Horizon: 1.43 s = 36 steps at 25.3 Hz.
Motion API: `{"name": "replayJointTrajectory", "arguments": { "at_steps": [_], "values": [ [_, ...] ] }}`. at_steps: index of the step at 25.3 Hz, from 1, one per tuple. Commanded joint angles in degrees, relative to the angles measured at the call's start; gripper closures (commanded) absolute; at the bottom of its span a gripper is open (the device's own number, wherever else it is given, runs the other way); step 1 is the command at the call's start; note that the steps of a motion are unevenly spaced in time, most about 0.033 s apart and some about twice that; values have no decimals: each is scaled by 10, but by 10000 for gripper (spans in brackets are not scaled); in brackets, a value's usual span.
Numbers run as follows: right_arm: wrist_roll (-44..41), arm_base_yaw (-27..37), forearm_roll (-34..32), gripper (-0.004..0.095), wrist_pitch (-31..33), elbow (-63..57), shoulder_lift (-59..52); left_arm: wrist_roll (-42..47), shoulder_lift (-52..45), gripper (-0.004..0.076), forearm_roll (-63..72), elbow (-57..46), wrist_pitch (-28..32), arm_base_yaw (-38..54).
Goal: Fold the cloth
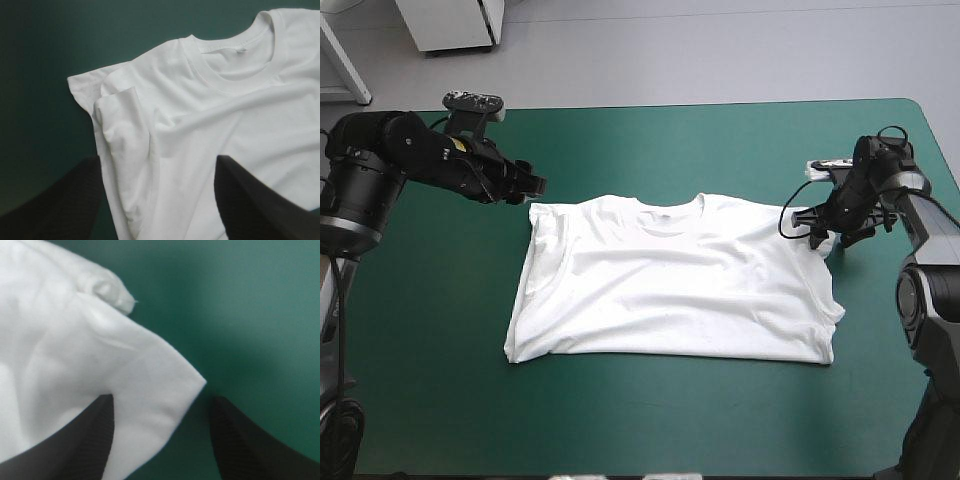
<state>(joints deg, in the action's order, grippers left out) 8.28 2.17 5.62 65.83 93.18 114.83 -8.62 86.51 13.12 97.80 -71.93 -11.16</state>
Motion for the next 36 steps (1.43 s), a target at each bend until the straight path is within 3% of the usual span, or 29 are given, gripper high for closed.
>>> {"name": "replayJointTrajectory", "arguments": {
  "at_steps": [1, 4, 10, 11, 22, 25, 31, 36],
  "values": [
    [14, 3, 33, 413, 2, 18, -14, 5, -23, 248, 11, 15, 8, -3],
    [24, 2, 48, 531, 11, 18, -4, 5, -23, 248, 11, 15, 8, -3],
    [27, 2, 51, 906, 28, 18, -3, 5, -27, 248, 11, 15, 2, -3],
    [27, 2, 51, 922, 33, 18, -5, 5, -29, 248, 11, 15, 2, -3],
    [28, -2, 85, 920, 58, 18, -101, 2, -63, 248, 11, 15, -1, -3],
    [29, -56, 87, 919, 58, 18, -135, 2, -73, 248, 11, 15, -1, -3],
    [26, -140, 42, 920, 37, 18, -114, 3, -77, 248, 14, 15, -1, -3],
    [29, -142, 16, 921, 43, 18, -51, 3, -83, 248, 15, 15, -2, -3]
  ]
}}
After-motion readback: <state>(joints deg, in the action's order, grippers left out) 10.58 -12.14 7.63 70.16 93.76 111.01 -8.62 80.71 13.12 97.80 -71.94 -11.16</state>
